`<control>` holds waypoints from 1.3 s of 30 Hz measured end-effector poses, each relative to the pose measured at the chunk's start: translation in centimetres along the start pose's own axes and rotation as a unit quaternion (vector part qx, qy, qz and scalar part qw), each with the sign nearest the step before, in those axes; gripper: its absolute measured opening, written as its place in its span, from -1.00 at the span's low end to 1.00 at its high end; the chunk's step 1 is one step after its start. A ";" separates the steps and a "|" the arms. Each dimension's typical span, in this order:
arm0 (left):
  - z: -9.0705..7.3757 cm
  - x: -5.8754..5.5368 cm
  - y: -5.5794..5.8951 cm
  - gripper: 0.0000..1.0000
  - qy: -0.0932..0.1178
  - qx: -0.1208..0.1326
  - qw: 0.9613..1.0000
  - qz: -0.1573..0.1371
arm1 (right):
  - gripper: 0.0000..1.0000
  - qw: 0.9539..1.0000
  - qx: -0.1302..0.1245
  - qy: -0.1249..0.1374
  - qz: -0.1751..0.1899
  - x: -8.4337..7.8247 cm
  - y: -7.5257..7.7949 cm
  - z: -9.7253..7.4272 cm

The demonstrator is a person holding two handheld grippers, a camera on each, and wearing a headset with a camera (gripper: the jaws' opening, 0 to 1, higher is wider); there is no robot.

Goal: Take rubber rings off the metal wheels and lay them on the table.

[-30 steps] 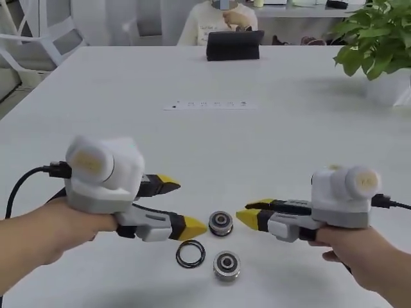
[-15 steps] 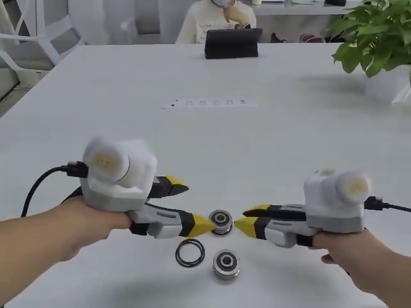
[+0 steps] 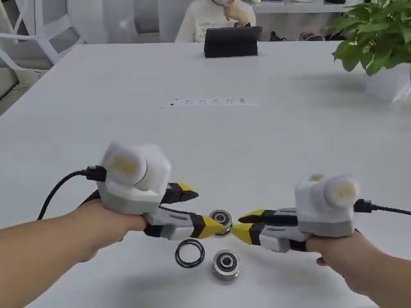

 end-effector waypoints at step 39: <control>3.1 -0.7 0.6 -0.61 -0.034 -0.011 0.999 0.013 | -0.81 0.998 -0.017 -0.023 -0.051 -0.1 -0.2 1.0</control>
Point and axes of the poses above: the centre of the closed fingertips' face, and the gripper's own axes: z roughly forward along the fingers, y roughly to its right, x roughly out of its top, the point moved 4 cm from there along -z, roughly backward along the fingers, and after that the axes turned 12 degrees about -y, right-handed, at the moved point
